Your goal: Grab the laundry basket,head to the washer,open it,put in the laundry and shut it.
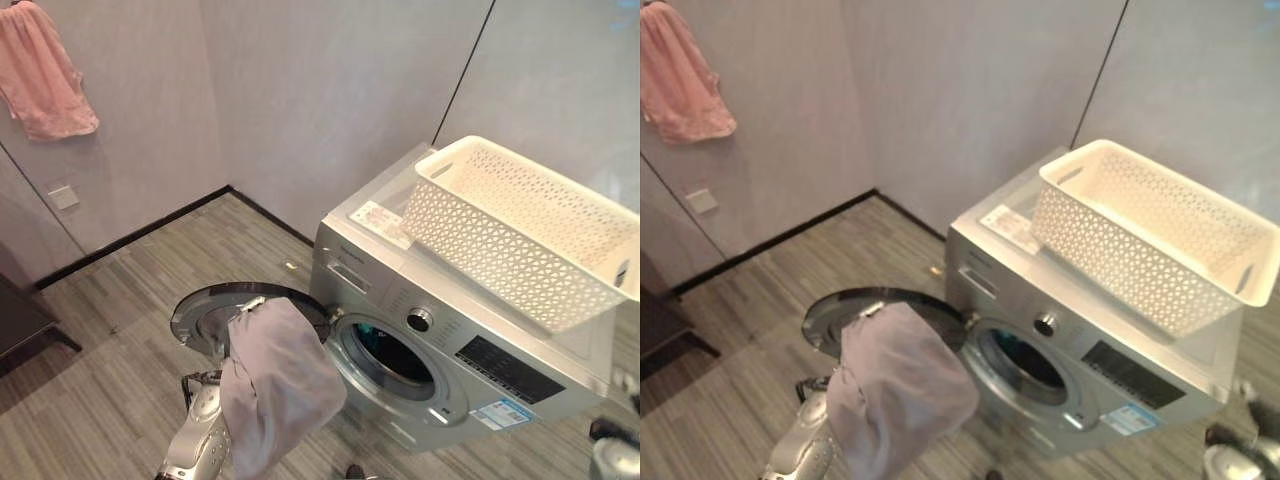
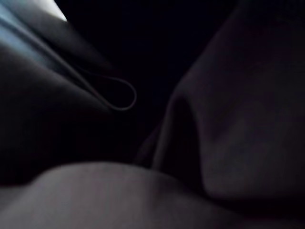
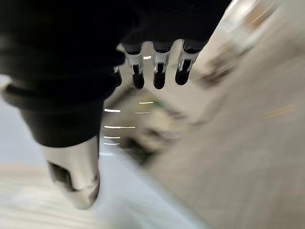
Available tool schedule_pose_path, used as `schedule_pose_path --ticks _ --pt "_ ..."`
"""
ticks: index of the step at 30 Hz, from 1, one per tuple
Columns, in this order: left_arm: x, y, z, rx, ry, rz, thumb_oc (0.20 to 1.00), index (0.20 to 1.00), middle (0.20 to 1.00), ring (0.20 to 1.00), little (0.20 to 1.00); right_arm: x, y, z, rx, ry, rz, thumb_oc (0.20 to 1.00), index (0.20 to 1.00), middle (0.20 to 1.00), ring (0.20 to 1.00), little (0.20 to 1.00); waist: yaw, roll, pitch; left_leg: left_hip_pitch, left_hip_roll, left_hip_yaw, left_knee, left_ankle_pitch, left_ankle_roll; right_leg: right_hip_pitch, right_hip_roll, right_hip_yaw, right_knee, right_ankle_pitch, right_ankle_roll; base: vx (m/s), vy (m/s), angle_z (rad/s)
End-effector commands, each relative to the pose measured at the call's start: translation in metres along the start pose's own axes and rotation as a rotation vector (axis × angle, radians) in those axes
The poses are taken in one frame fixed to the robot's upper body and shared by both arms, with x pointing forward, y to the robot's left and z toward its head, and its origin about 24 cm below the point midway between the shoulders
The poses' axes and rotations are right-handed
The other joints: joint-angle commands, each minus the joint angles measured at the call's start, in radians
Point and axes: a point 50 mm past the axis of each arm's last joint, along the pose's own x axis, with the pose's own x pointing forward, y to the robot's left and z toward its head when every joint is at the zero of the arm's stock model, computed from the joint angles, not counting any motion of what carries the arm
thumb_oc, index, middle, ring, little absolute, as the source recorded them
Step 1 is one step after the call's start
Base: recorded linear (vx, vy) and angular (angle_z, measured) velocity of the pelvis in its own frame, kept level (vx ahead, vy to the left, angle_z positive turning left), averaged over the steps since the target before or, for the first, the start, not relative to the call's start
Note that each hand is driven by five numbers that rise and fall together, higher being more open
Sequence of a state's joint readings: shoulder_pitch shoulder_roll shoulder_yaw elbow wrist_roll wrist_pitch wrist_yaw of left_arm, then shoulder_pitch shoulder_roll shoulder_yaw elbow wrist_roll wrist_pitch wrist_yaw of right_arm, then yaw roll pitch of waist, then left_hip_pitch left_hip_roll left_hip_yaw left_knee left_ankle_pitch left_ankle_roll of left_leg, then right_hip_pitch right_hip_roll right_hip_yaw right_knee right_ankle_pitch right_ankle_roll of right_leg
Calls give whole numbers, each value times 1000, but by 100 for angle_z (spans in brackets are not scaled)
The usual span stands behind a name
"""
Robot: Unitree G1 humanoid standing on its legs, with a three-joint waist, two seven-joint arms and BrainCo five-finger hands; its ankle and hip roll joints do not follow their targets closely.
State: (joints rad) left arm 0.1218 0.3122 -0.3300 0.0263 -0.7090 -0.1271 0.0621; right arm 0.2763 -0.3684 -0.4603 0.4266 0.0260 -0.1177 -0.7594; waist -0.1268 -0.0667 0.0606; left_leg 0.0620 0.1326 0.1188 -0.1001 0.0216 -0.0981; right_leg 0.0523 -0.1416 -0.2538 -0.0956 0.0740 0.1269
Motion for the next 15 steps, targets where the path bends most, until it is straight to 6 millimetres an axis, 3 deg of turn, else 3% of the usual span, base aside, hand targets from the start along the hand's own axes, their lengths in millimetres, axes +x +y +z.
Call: schedule_pose_path --ticks 1,3,4,5,6,7,9,10,12,14,15 --pt "23 -32 33 -43 -151 -158 200 200 200 200 200 1 25 -6 109 145 -32 1000 1000 1000 1000 1000 23 20 50 74 69 49 13 -90 7 -24 -83 -10 8 8 92 -101 -22 1" --pt "26 -37 31 -47 -143 -171 200 200 200 200 200 -15 41 -27 126 282 14 1000 1000 1000 1000 1000 22 27 77 54 68 50 13 -79 4 -46 -88 -9 8 13 93 -105 -16 3" --pt "27 -37 32 -46 -145 -171 200 200 200 200 200 -14 42 -27 131 282 16 1000 1000 1000 1000 1000 22 26 77 52 68 50 13 -78 4 -48 -88 -9 8 13 93 -131 -14 6" --pt "31 -44 30 -51 -139 -190 200 200 200 200 200 -33 66 -36 161 392 106 1000 1000 1000 1000 1000 24 38 110 28 64 50 13 -67 0 -70 -93 -7 8 19 92 -95 -7 3" --pt "31 -44 31 -51 -140 -190 200 200 200 200 200 -33 67 -36 162 392 107 1000 1000 1000 1000 1000 23 38 109 27 64 50 13 -67 0 -71 -93 -7 8 19 92 -194 2 2" --pt "36 -54 29 -49 -138 -219 200 200 200 200 200 -56 91 -43 158 489 225 1000 1000 1000 1000 1000 25 52 144 4 60 53 13 -53 -4 -100 -96 -2 8 27 91 -155 13 -2" --pt "39 -57 32 -54 -150 -225 200 200 200 200 200 -65 104 -40 163 509 276 1000 1000 1000 1000 1000 24 57 162 -13 57 55 13 -45 -4 -121 -99 4 8 32 90 -155 18 -5" --pt "45 -64 33 -60 -160 -232 200 200 200 200 200 -86 127 -31 159 510 404 1000 1000 1000 1000 1000 26 68 190 -39 55 66 13 -29 -7 -156 -104 14 8 44 89 -136 19 -2" --pt "50 -66 36 -61 -179 -216 200 200 200 200 200 -110 149 -14 162 450 559 1000 1000 1000 1000 1000 22 72 217 -64 53 79 13 -19 -10 -196 -107 24 8 57 90 -156 12 -9" --pt "55 -69 41 -58 -205 -205 200 200 200 200 200 -130 164 1 173 399 681 1000 1000 1000 1000 1000 20 72 240 -97 56 89 16 -6 -14 -234 -108 33 8 69 88 -110 -5 -23" --pt "55 -69 41 -58 -206 -204 200 200 200 200 200 -130 164 1 172 399 682 1000 1000 1000 1000 1000 20 72 237 -100 56 90 16 -6 -14 -238 -108 34 8 69 88 -37 -4 -23"
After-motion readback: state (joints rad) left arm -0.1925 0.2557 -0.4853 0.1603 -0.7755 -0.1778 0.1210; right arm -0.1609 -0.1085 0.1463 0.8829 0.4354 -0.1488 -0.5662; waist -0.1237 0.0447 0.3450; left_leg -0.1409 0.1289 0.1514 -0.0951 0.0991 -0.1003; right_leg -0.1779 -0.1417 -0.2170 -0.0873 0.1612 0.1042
